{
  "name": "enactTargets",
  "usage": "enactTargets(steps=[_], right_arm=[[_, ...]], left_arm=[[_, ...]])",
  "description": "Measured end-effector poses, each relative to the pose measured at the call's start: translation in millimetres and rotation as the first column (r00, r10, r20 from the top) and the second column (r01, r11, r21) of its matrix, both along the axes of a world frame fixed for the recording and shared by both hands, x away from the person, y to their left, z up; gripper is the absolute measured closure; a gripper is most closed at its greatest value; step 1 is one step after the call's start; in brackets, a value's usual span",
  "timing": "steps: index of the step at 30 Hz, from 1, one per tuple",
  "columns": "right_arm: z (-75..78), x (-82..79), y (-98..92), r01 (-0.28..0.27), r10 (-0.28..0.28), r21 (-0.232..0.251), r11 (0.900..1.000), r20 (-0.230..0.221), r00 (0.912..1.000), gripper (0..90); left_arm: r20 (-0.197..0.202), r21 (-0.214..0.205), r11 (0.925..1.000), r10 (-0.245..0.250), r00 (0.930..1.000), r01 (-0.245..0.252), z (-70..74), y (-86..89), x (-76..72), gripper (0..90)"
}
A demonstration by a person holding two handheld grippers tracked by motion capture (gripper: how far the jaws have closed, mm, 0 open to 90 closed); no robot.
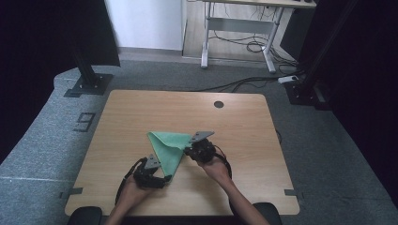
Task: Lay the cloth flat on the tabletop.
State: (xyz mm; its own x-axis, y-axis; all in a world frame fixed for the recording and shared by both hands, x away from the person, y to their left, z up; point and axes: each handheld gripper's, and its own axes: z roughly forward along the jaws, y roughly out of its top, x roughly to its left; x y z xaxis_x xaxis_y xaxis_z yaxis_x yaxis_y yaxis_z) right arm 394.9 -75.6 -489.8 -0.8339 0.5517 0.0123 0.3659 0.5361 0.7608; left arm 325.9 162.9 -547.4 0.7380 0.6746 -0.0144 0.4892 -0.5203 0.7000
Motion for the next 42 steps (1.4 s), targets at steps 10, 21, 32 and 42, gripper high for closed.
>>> enactTargets(steps=[10,21,32,42], right_arm=[[28.5,14.5,-26.6,0.073,-0.073,0.02,0.9971,0.028,0.9969,84.5],[47.3,18.9,-50.9,0.127,-0.128,0.026,0.9916,0.056,0.9901,84.5],[53.1,21.9,-72.7,0.174,-0.174,0.016,0.9847,0.067,0.9824,84.5],[51.8,25.8,-97.9,0.234,-0.234,-0.001,0.9722,0.059,0.9705,84.6]], left_arm=[[0.002,-0.007,0.9999,0.013,0.9999,-0.013,0.3,0.9,-0.3,27.8],[-0.021,-0.069,0.9976,0.005,0.9998,-0.006,1.1,9.1,0.4,77.8],[-0.059,-0.082,0.9963,0.019,0.9981,-0.024,2.7,15.4,6.7,88.4],[-0.04,-0.053,0.9965,0.062,0.9973,-0.064,4.1,26.2,12.8,88.3]])
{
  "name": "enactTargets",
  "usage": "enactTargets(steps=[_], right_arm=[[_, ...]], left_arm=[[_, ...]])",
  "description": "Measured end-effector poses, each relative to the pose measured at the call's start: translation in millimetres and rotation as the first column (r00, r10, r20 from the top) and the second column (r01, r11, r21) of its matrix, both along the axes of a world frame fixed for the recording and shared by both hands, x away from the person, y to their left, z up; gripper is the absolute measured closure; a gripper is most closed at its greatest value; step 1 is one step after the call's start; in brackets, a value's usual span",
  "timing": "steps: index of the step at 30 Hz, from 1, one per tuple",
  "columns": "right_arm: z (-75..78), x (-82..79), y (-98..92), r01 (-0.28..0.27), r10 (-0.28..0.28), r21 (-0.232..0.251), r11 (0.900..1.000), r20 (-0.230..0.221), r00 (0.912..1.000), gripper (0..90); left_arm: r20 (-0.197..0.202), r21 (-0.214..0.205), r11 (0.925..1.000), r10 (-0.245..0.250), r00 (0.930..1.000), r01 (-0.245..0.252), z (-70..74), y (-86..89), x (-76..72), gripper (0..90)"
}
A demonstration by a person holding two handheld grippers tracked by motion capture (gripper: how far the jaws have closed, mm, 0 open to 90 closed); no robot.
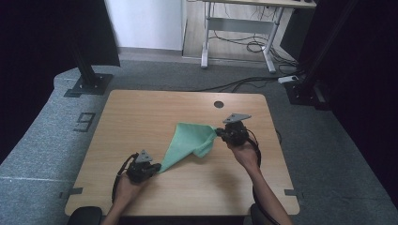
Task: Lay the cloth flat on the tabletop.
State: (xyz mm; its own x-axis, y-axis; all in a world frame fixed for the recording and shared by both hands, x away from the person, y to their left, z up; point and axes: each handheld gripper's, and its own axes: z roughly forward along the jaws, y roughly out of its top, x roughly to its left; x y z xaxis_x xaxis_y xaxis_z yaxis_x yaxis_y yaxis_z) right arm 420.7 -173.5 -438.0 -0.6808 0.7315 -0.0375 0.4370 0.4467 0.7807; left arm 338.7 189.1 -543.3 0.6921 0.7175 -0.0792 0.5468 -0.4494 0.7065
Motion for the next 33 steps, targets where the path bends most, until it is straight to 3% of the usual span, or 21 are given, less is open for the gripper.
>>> enactTargets(steps=[14,17,21,26,27,30,33], right_arm=[[-13.4,16.0,-25.6,0.092,-0.093,-0.024,0.9955,-0.041,0.9948,84.9],[-15.2,20.6,-29.7,0.114,-0.115,-0.034,0.9929,-0.043,0.9924,84.9],[-21.3,27.8,-36.7,0.143,-0.144,-0.025,0.9895,-0.065,0.9874,84.9],[-41.3,34.1,-40.6,0.159,-0.159,-0.015,0.9872,-0.12,0.9799,83.9],[-45.7,35.0,-40.9,0.16,-0.16,-0.014,0.987,-0.131,0.9783,83.1],[-53.7,37.1,-42.8,0.163,-0.162,-0.008,0.9866,-0.164,0.9731,72.8],[-49.7,35.6,-46.2,0.173,-0.171,0.001,0.9849,-0.162,0.9718,60.7]], left_arm=[[0.02,0.041,0.9984,0.037,0.9991,-0.038,2.3,7.7,3.0,89.0],[0.044,0.056,0.9972,0.048,0.9979,-0.05,4.3,9.2,2.2,89.4],[0.071,0.043,0.9978,0.047,0.9964,-0.05,9.5,9.1,-0.5,89.5],[0.04,0.038,0.9975,0.057,0.9976,-0.059,2.5,9.8,3.0,88.0],[0.043,0.045,0.9968,0.063,0.9971,-0.065,0.8,9.3,3.6,86.5],[0.066,0.052,0.9954,0.077,0.9949,-0.08,2.0,9.6,3.4,67.5],[0.077,0.025,0.9962,0.081,0.9937,-0.083,5.9,11.7,2.3,57.3]])
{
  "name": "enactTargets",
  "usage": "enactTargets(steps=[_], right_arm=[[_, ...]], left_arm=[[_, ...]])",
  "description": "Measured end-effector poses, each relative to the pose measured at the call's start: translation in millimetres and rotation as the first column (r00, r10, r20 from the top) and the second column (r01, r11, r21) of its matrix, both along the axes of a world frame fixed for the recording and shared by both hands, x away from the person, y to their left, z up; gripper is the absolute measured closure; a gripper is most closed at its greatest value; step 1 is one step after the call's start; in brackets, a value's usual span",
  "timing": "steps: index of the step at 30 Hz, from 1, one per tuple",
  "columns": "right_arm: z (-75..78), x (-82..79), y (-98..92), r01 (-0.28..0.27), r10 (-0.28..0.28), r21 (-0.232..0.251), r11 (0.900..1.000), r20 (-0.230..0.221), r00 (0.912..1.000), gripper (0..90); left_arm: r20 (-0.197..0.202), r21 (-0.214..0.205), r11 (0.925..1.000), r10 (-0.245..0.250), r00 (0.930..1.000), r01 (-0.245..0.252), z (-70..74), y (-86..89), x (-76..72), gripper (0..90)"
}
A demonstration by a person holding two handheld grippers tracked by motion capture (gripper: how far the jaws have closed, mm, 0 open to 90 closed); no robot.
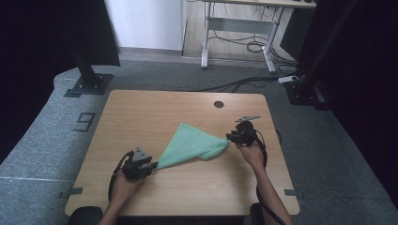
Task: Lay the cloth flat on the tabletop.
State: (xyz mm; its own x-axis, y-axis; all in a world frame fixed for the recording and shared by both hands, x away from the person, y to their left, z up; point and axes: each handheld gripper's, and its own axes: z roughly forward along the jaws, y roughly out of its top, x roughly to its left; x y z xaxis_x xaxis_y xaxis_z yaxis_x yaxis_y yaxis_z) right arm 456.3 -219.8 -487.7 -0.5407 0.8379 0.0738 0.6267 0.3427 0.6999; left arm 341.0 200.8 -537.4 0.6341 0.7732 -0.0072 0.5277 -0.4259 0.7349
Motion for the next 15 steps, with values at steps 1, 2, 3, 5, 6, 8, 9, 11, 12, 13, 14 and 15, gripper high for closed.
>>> enactTargets(steps=[1,2,3,5,6,8,9,11,12,13,14,15], right_arm=[[2.9,-1.4,-1.2,-0.001,0.001,0.004,1.0,0.011,0.9999,59.5],[6.1,-3.4,-1.6,-0.004,0.004,0.012,0.9999,0.015,0.9999,58.9],[9.4,-6.1,-1.7,-0.012,0.012,0.017,0.9998,0.017,0.9998,58.9],[13.7,-12.8,1.1,-0.039,0.039,0.027,0.9989,0.025,0.9989,59.5],[14.2,-15.5,3.0,-0.049,0.049,0.029,0.9983,0.027,0.9985,60.3],[13.3,-22.4,9.4,-0.084,0.083,0.032,0.996,0.022,0.9963,61.8],[11.5,-25.7,13.1,-0.1,0.1,0.035,0.9943,0.017,0.9949,62.7],[5.3,-32.2,22.9,-0.144,0.144,0.039,0.9888,0.002,0.9896,64.2],[3.1,-34.1,26.3,-0.156,0.156,0.039,0.987,-0.001,0.9877,64.8],[0.2,-36.5,30.9,-0.171,0.171,0.041,0.9845,-0.005,0.9853,65.2],[-3.0,-39.6,36.9,-0.186,0.187,0.05,0.9812,-0.012,0.9823,65.7],[-4.7,-41.4,40.7,-0.196,0.197,0.054,0.9792,-0.018,0.9803,65.7]], left_arm=[[0.002,-0.009,1.0,-0.005,1.0,0.005,1.7,0.3,-0.6,54.9],[0.006,-0.017,0.9998,-0.01,0.9999,0.01,3.7,0.2,-1.3,53.8],[0.009,-0.023,0.9996,-0.015,0.9998,0.015,5.2,-0.2,-2.0,52.5],[0.019,-0.038,0.9988,-0.03,0.9994,0.031,9.1,-2.4,-4.2,51.1],[0.019,-0.043,0.9981,-0.044,0.9988,0.045,11.1,-4.1,-5.1,50.6],[0.021,-0.05,0.9971,-0.058,0.9981,0.059,12.4,-7.2,-6.2,50.3],[0.018,-0.054,0.9962,-0.067,0.9976,0.068,12.6,-8.6,-6.5,50.3],[0.011,-0.06,0.9947,-0.083,0.9965,0.083,12.0,-11.0,-6.7,50.1],[0.007,-0.061,0.9942,-0.089,0.996,0.089,11.5,-12.1,-6.6,50.1],[0.002,-0.063,0.9934,-0.096,0.9954,0.096,10.4,-13.6,-6.3,50.1],[-0.001,-0.064,0.993,-0.099,0.9951,0.099,9.8,-14.4,-6.1,50.2],[-0.002,-0.06,0.993,-0.102,0.9948,0.102,8.9,-15.5,-5.6,50.2]])
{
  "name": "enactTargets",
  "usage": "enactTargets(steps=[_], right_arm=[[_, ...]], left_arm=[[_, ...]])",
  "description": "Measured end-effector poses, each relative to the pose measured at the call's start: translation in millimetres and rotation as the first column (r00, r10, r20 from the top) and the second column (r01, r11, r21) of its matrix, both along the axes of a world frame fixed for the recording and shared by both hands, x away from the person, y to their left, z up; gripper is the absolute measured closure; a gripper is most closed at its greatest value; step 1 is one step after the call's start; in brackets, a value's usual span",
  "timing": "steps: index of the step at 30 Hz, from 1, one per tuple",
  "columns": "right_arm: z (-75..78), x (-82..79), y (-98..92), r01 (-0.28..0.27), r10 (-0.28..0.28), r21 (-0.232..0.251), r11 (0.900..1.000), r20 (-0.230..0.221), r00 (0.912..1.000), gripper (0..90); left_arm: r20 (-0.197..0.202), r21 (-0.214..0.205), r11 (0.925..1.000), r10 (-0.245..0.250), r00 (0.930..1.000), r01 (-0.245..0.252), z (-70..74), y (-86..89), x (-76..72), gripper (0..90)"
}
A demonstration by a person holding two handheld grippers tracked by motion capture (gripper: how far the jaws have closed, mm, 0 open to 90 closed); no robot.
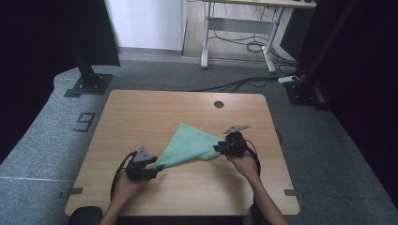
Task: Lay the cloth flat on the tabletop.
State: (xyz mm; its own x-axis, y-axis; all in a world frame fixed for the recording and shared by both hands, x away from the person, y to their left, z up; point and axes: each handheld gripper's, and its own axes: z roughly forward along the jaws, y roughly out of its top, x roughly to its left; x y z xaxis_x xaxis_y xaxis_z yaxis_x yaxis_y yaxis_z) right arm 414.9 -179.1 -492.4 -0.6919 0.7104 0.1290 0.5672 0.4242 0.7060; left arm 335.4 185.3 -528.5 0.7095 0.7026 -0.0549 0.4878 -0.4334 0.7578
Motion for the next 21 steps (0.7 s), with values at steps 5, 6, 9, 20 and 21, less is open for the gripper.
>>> enactTargets(steps=[5,6,9,20,21], right_arm=[[-8.9,-11.4,23.3,-0.07,0.07,-0.002,0.9976,-0.002,0.9976,65.3],[-11.4,-13.7,28.1,-0.084,0.084,-0.006,0.9965,-0.001,0.9965,64.4],[-19.2,-16.3,36.5,-0.102,0.102,-0.035,0.9941,0.007,0.9947,61.5],[-42.8,-16.8,43.0,-0.082,0.086,-0.138,0.987,0.027,0.9959,85.8],[-42.1,-17.4,43.0,-0.086,0.092,-0.145,0.9857,0.034,0.9952,86.3]], left_arm=[[-0.012,0.017,0.9998,-0.01,0.9999,0.01,-5.2,-4.8,3.9,50.5],[-0.014,0.02,0.9997,-0.01,0.9999,0.011,-6.3,-5.5,4.7,50.5],[-0.021,0.05,0.9987,-0.01,0.9997,0.011,-11.5,-8.7,9.2,51.5],[-0.032,0.054,0.9982,0.029,0.9991,-0.027,-14.2,-9.5,16.8,82.2],[-0.028,0.05,0.9982,0.032,0.9991,-0.031,-13.0,-9.1,16.8,83.8]])
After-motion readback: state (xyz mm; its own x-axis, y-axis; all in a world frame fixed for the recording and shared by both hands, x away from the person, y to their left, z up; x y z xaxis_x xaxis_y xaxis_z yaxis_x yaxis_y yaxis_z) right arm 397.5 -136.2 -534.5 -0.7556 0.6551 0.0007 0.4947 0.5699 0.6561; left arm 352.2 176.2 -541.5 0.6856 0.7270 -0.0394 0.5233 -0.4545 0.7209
